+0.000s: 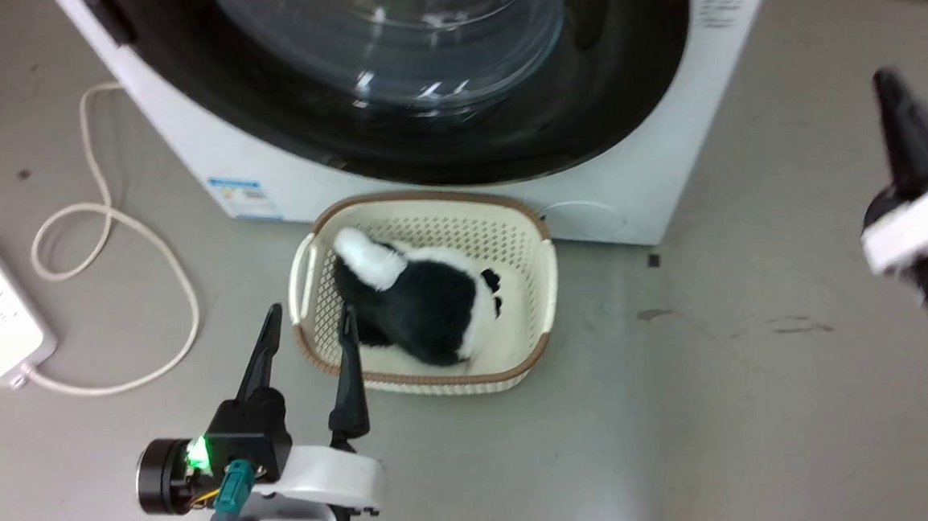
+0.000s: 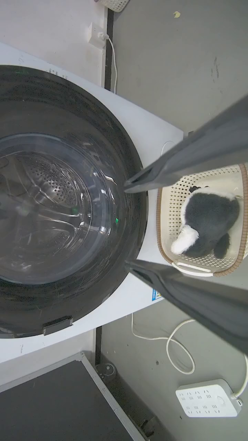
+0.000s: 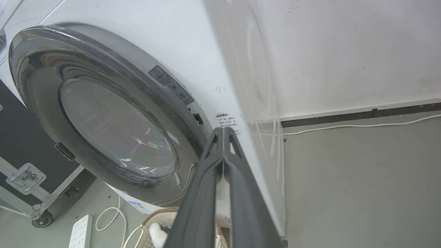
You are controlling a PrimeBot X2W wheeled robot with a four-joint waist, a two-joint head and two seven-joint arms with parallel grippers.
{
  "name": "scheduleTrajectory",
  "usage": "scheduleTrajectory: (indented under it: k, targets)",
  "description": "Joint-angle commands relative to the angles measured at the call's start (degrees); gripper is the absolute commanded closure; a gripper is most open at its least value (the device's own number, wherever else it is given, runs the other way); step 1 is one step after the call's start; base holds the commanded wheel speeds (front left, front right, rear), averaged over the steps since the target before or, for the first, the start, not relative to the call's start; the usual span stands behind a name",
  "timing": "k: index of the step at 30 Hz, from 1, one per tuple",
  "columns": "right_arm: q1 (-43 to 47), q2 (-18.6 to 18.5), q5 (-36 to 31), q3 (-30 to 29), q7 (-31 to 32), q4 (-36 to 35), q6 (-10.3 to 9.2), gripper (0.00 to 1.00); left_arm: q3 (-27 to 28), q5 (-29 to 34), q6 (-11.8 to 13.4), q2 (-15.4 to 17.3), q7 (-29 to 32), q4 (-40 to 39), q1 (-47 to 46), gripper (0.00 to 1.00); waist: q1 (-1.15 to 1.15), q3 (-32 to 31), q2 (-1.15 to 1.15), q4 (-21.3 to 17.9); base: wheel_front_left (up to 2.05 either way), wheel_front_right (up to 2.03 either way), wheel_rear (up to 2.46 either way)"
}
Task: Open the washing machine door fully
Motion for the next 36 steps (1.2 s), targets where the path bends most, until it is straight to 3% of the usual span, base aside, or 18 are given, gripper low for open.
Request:
scheduleTrajectory:
  k: [1, 19, 36]
  targets:
    - [-3.67, 0.2, 1.81, -1.29, 1.25, 1.57, 0.02, 1.0, -0.96, -0.6, 0.7, 0.06, -0.65, -0.45, -1.47, 0.0, -0.01, 1.48, 0.0, 1.5, 0.0, 0.0, 0.0]
    - [-26.41, 1.23, 12.25, -13.1, 19.48, 20.95, 0.03, 1.0, -5.6, -2.88, 4.35, 0.06, -2.8, -1.76, -4.77, 0.0, -0.01, 7.69, 0.0, 7.55, 0.0, 0.0, 0.0]
    - [-44.36, -0.68, 13.82, -24.31, 35.8, 38.37, 0.04, 1.0, -9.22, -4.19, 6.91, 0.06, -4.84, -2.48, -7.67, 0.0, -0.01, 12.48, 0.0, 11.42, 0.0, 0.0, 0.0]
